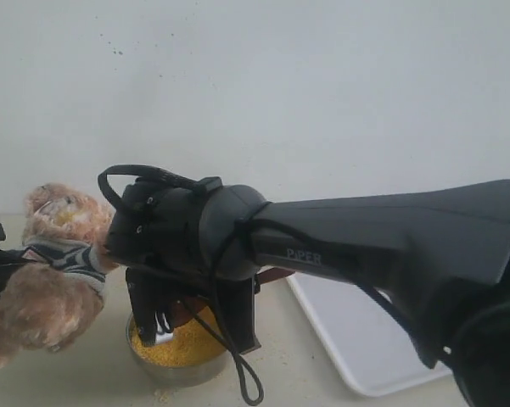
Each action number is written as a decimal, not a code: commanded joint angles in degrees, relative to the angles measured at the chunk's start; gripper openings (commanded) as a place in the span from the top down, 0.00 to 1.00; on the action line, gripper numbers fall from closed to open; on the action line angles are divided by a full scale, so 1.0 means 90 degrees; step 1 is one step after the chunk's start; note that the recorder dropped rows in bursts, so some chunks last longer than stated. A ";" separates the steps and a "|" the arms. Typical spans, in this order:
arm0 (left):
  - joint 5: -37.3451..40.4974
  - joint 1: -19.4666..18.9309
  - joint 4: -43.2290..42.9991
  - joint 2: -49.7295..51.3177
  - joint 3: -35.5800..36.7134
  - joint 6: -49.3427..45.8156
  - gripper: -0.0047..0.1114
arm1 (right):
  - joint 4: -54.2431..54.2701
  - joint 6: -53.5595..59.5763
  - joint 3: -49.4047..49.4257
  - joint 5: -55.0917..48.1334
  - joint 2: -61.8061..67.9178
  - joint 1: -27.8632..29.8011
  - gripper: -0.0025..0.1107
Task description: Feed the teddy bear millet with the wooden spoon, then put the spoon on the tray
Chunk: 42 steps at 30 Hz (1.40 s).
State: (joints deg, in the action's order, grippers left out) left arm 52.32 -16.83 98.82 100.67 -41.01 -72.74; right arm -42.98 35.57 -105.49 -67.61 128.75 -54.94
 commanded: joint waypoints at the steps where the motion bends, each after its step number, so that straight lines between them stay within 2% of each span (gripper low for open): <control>1: 0.0112 -0.0010 0.0125 -0.0002 0.0033 -0.0145 0.93 | -0.0021 0.0082 0.0031 -0.0008 0.0088 0.0007 0.98; 13: 0.0112 -0.0010 0.0125 -0.0002 0.0033 -0.0169 0.93 | 0.0781 0.0449 0.0031 -0.0219 0.0119 0.0007 0.98; 21: 0.0097 -0.0010 0.0125 -0.0002 0.0033 -0.0183 0.93 | 0.0832 0.0439 0.0031 -0.0262 0.0119 0.0019 0.98; 28: -0.0679 -0.0010 0.0125 -0.0002 0.0033 -0.0827 0.93 | 0.1436 0.0798 0.0031 -0.0262 0.0119 0.0019 0.98; 32: -0.0630 -0.0010 0.0125 -0.0002 0.0033 -0.0880 0.93 | 0.1424 0.0798 0.0031 -0.0262 0.0119 0.0019 0.98; 42: -0.0633 -0.0010 0.0125 -0.0002 0.0021 -0.0880 0.93 | 0.1761 0.0974 0.0031 -0.0262 0.0119 0.0425 0.98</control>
State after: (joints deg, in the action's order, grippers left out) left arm 45.66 -16.83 98.82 100.67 -40.91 -80.16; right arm -29.28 43.39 -105.49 -69.87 130.10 -52.50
